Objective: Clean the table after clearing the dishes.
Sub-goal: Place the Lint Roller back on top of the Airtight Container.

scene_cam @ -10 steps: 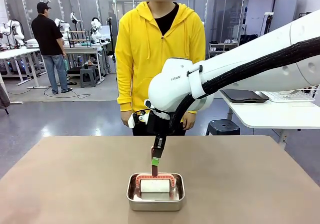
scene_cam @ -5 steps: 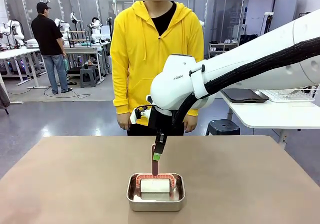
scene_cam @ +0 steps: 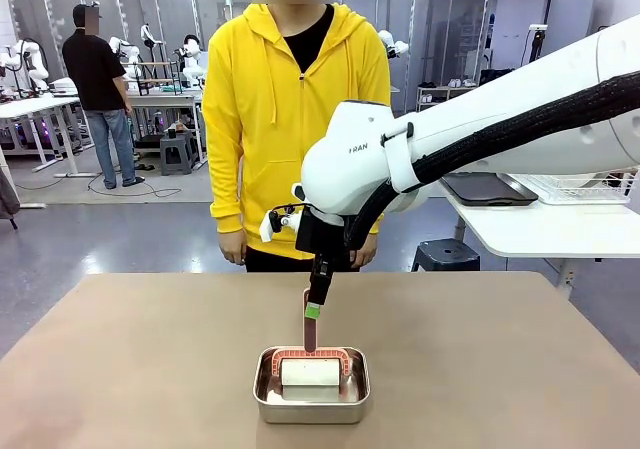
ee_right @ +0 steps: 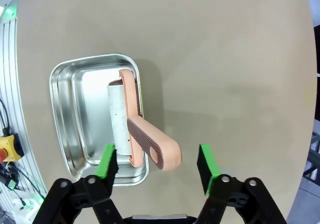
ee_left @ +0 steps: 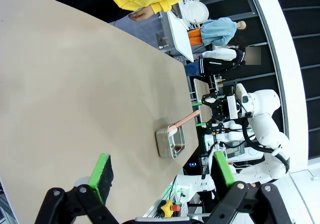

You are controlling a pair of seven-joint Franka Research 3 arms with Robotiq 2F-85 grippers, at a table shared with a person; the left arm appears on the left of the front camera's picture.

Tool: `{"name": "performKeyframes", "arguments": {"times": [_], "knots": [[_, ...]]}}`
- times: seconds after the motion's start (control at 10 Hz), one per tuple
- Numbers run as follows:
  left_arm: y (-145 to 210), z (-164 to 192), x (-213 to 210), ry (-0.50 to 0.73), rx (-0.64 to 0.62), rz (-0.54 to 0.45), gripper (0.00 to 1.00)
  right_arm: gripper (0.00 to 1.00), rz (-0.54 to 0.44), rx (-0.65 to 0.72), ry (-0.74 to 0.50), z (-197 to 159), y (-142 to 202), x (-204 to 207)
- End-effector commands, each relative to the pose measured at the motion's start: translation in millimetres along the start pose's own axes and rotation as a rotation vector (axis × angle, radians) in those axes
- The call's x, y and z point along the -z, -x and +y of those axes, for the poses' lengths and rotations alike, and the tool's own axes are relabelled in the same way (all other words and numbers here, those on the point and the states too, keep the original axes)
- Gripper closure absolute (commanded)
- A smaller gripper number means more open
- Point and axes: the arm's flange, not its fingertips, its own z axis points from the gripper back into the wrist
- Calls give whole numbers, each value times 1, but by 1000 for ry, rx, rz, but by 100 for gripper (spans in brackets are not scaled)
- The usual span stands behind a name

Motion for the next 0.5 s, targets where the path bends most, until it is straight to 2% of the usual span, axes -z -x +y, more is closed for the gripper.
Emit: {"name": "performKeyframes", "arguments": {"times": [0.0,0.1,0.3,0.4], "knots": [[5,-5,-1,-9,-9,1,0,4,31,18,25,9,0,1],[5,-5,-1,-9,-9,1,0,0,30,20,25,9,1,2],[5,-5,-1,-9,-9,1,0,0,47,8,38,7,2,7],[5,-5,-1,-9,-9,1,0,0,9,0,5,0,0,1]]}}
